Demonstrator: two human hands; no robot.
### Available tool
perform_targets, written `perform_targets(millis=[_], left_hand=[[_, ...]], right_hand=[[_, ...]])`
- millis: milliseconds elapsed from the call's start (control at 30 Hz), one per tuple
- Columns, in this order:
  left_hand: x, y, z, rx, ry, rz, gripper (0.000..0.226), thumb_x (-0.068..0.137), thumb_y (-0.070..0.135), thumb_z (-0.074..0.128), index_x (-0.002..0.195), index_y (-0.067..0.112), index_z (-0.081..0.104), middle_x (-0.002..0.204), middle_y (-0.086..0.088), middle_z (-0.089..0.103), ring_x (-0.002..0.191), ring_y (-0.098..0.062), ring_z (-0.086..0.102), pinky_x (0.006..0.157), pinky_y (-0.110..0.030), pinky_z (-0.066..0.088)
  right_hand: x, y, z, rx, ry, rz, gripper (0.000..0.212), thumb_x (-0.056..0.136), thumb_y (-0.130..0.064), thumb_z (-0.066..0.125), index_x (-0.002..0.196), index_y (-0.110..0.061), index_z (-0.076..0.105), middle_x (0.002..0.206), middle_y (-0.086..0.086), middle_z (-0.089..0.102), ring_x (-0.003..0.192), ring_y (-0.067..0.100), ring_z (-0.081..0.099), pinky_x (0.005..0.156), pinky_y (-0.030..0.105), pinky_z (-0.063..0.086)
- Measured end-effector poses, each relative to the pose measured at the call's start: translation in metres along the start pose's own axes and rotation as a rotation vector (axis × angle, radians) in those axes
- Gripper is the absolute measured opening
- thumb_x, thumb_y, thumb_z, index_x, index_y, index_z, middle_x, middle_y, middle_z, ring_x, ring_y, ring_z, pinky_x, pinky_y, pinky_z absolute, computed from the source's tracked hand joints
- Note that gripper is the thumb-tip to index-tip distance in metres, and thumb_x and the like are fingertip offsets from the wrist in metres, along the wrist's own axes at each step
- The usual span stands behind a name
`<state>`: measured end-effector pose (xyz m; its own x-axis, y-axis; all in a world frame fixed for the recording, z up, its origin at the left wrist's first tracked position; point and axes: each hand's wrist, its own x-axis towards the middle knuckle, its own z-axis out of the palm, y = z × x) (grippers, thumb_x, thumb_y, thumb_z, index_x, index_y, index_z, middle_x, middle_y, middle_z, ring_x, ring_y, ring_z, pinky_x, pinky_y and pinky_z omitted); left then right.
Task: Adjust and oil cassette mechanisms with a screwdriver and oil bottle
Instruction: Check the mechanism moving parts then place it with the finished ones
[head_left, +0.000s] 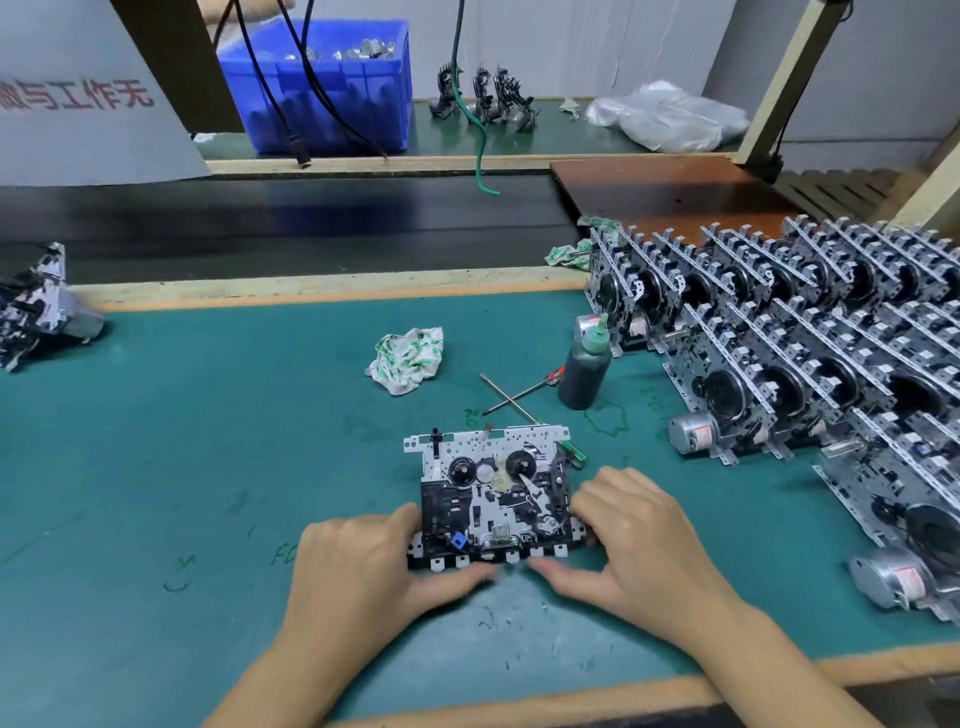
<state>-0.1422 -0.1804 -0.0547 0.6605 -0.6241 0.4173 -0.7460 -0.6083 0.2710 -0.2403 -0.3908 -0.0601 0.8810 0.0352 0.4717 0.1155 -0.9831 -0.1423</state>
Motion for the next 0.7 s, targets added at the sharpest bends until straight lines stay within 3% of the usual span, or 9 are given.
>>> perform_targets(millis=[133,267,367,567,700], left_hand=[[0.0,-0.007,-0.004,-0.045,-0.087,0.096,0.066,0.055,0.086,0.046,0.053,0.022,0.03,0.034,0.005,0.037,0.029,-0.015,0.04,0.03,-0.021,0.032],[-0.004,-0.003,-0.001,-0.076,-0.069,0.126,0.062,0.057,0.08,0.054,0.05,0.019,0.044,0.034,0.004,0.037,0.029,-0.014,0.041,0.031,-0.017,0.031],[-0.005,0.003,-0.001,-0.047,-0.006,0.07,0.057,0.057,0.077,0.054,0.052,0.023,0.033,0.033,0.002,0.036,0.028,-0.017,0.04,0.034,-0.016,0.028],[-0.005,0.005,0.0,-0.025,0.016,0.014,0.057,0.058,0.073,0.054,0.047,0.019,0.037,0.032,0.001,0.034,0.027,-0.017,0.039,0.032,-0.019,0.029],[-0.005,0.008,0.004,0.026,0.05,-0.037,0.061,0.061,0.071,0.052,0.041,0.015,0.039,0.03,0.0,0.031,0.024,-0.017,0.036,0.033,-0.019,0.025]], right_hand=[[0.0,0.0,-0.002,-0.037,0.015,0.002,0.049,0.075,-0.061,0.053,0.058,-0.017,0.043,0.056,-0.006,0.039,0.056,0.012,0.029,0.058,0.026,0.022],[0.002,-0.003,-0.003,-0.065,0.046,0.038,0.055,0.071,-0.069,0.052,0.056,-0.018,0.04,0.053,-0.007,0.036,0.053,0.013,0.028,0.057,0.026,0.02],[0.003,-0.005,0.0,-0.077,0.071,0.054,0.056,0.073,-0.067,0.051,0.053,-0.015,0.042,0.05,-0.004,0.04,0.052,0.013,0.03,0.055,0.027,0.022],[-0.001,0.002,-0.002,-0.073,0.012,-0.043,0.051,0.077,-0.059,0.054,0.054,-0.015,0.044,0.052,-0.004,0.041,0.051,0.016,0.037,0.056,0.025,0.024],[0.0,0.002,-0.003,-0.008,0.005,-0.028,0.053,0.072,-0.061,0.059,0.054,-0.014,0.042,0.052,-0.003,0.04,0.054,0.014,0.031,0.056,0.024,0.022]])
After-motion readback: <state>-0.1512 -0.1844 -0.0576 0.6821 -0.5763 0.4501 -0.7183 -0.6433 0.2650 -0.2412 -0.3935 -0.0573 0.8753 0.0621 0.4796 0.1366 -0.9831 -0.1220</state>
